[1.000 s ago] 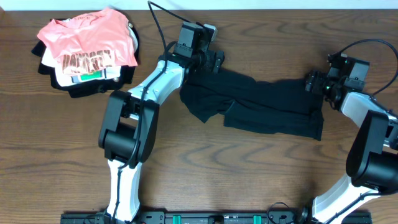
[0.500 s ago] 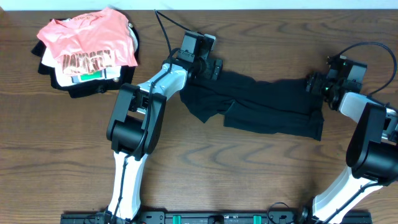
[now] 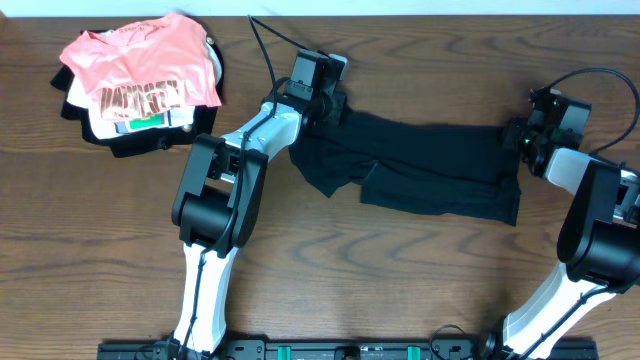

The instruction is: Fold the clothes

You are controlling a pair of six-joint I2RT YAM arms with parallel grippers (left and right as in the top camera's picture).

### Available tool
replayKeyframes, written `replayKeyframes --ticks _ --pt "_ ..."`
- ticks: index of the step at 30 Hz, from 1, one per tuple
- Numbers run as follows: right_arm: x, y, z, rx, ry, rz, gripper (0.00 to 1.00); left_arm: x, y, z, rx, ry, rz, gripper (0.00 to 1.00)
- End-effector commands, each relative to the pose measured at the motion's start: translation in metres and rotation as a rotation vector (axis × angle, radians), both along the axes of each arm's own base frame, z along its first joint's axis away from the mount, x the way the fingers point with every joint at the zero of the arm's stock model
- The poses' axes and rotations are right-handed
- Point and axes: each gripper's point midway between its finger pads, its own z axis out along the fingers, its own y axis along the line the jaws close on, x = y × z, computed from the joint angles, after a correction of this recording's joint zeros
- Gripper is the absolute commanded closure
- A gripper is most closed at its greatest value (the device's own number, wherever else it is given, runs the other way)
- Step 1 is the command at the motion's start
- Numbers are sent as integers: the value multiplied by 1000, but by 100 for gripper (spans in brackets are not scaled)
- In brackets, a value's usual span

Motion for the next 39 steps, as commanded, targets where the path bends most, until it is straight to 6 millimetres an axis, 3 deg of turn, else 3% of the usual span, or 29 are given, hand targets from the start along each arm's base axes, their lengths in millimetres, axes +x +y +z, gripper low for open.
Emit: replayKeyframes --ticks 1,3,13,24,28,32,39 --pt "-2 -1 -9 38 21 -27 92 5 1 -3 4 -4 3 86" --pt "-1 -1 -6 36 18 -26 94 6 2 1 -1 -9 8 94" --pt "-1 -3 40 21 -25 4 98 16 14 42 -28 -68 40 94" --pt "-45 17 81 87 75 32 99 1 28 86 -21 -52 53 94" --pt "-61 21 86 105 121 26 99 -12 33 80 11 -1 39 94" --pt "-79 27 77 136 205 23 99 -25 38 69 48 63 25 94" --pt "-105 35 64 174 323 16 99 -50 70 43 213 189 92 94"
